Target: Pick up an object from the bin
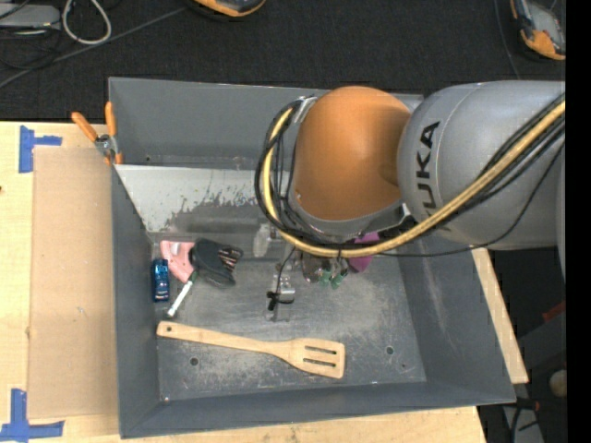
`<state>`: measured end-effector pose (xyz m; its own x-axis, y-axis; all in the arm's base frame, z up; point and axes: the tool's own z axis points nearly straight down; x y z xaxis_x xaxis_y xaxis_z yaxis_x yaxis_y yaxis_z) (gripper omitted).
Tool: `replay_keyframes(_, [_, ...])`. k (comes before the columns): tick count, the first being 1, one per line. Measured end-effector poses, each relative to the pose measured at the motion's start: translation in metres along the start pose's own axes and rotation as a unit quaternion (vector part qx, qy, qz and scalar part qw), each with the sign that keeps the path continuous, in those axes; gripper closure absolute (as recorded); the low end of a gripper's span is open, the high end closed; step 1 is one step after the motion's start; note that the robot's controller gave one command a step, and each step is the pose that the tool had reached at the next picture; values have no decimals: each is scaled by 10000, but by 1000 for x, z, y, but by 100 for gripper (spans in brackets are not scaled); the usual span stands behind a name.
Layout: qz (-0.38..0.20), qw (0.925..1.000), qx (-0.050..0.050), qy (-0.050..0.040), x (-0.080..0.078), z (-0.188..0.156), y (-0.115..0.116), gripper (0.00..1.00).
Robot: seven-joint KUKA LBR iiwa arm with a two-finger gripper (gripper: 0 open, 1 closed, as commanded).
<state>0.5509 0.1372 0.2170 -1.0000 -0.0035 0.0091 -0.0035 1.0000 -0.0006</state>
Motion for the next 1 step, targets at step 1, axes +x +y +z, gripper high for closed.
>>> replay_keyframes(1, [24, 10000, -6, -40, -1, -5, -1, 0])
